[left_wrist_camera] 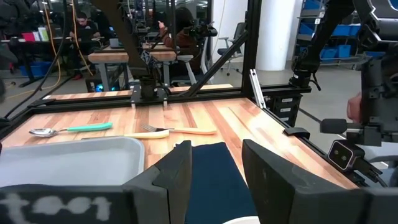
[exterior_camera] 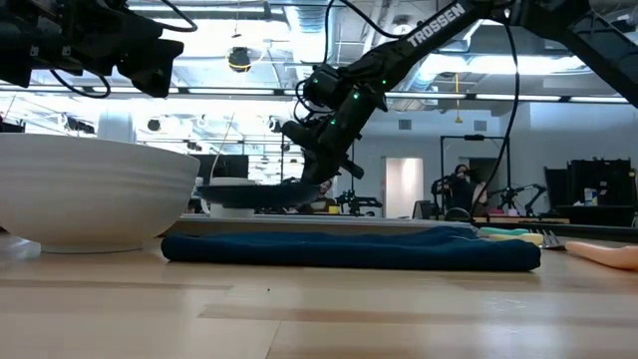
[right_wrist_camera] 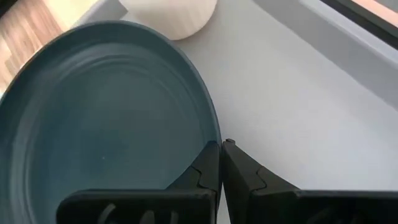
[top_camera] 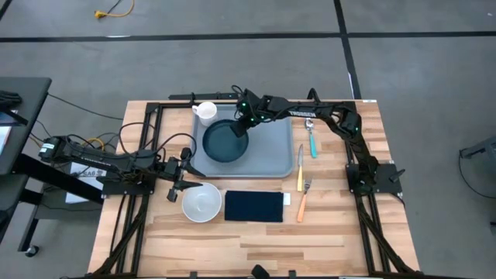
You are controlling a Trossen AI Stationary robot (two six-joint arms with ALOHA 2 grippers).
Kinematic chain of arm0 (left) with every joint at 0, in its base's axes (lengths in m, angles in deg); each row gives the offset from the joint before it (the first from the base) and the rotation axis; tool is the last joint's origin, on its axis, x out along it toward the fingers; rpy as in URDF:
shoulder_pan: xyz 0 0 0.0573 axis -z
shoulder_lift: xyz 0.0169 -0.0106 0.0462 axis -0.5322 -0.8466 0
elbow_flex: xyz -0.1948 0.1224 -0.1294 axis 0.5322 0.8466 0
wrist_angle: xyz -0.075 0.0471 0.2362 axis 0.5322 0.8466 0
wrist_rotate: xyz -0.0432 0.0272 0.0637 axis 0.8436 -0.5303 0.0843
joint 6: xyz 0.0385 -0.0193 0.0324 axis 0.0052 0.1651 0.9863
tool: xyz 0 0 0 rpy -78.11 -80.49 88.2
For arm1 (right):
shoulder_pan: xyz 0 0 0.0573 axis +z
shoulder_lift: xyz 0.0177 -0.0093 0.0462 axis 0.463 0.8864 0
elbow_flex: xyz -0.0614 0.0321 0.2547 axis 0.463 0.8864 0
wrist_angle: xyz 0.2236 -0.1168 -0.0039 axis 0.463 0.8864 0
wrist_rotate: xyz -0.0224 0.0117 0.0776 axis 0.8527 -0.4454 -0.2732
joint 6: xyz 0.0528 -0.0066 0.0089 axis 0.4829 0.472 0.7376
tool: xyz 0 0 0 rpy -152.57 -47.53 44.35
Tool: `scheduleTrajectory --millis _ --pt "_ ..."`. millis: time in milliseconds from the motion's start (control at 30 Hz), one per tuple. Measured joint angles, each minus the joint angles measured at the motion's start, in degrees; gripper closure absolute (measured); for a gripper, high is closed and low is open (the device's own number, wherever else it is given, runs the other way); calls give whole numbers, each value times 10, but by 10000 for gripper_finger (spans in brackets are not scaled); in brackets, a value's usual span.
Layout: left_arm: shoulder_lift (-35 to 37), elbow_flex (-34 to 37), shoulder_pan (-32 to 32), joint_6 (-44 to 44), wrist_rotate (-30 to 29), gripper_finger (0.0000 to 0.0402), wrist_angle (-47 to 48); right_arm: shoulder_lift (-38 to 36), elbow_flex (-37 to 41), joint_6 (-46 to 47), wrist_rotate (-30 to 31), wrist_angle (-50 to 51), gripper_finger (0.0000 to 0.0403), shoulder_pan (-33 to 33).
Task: Set up tray
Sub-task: Put the black plate on the bottom left of the white mug
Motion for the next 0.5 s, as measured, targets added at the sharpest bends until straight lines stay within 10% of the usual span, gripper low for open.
scheduleTrajectory --millis 500 --pt "0 0 0 0 0 269 0 23 -1 5 1 -24 402 15"
